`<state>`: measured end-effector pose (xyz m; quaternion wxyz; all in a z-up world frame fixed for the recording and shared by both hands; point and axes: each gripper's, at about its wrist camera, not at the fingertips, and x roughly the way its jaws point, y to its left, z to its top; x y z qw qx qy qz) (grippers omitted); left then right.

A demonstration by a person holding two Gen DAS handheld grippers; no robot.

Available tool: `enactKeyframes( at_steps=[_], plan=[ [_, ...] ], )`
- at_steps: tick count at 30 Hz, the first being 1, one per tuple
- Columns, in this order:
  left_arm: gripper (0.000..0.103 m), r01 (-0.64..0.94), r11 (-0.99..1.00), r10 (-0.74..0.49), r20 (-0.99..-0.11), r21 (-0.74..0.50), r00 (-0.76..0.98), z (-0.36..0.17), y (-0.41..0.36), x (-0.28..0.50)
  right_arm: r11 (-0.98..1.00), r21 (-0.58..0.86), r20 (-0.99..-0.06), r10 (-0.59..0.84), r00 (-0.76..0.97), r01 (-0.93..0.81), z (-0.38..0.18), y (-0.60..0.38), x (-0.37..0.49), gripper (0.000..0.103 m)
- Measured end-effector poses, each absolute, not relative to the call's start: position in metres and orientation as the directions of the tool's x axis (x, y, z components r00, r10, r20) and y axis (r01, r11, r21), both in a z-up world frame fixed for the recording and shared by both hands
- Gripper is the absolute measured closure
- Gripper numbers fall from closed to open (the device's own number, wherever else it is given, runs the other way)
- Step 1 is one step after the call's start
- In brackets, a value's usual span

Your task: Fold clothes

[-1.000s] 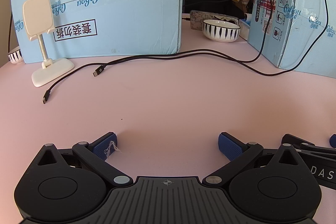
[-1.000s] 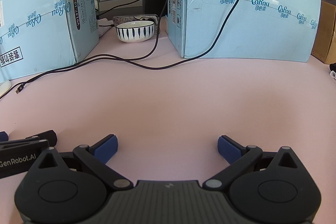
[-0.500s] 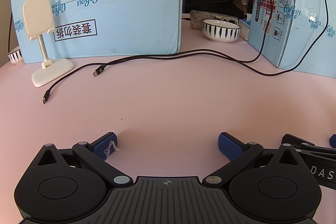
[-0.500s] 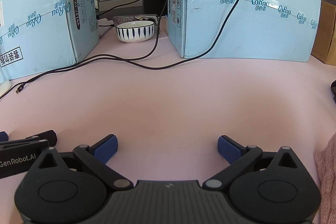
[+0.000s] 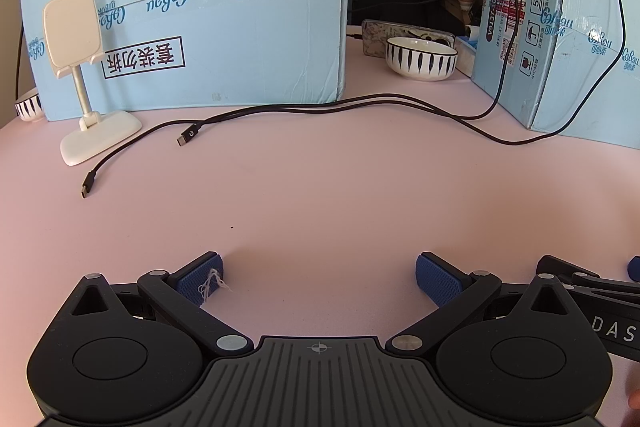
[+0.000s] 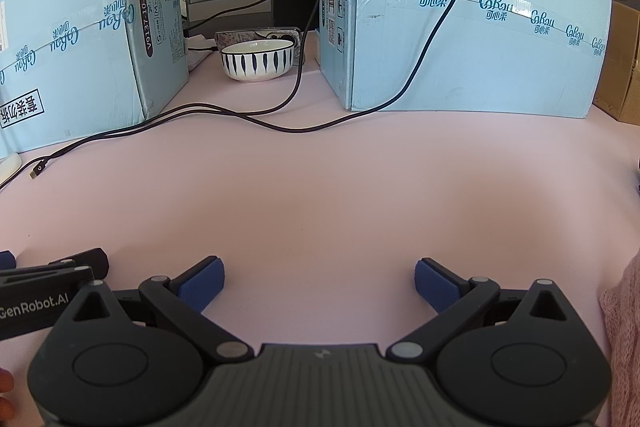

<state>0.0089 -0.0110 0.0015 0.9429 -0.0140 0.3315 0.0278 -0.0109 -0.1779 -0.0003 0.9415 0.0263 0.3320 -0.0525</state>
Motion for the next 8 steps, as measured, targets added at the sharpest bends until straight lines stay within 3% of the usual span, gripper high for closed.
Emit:
enactKeyframes(
  at_steps=[8],
  plan=[
    [0.0, -0.062, 0.998, 0.041, -0.625, -0.011, 0.78, 0.002, -0.0104, 0.009, 0.993, 0.015, -0.628, -0.081, 0.774, 0.116, 0.0002, -0.1776, -0.0103, 0.0]
  ],
)
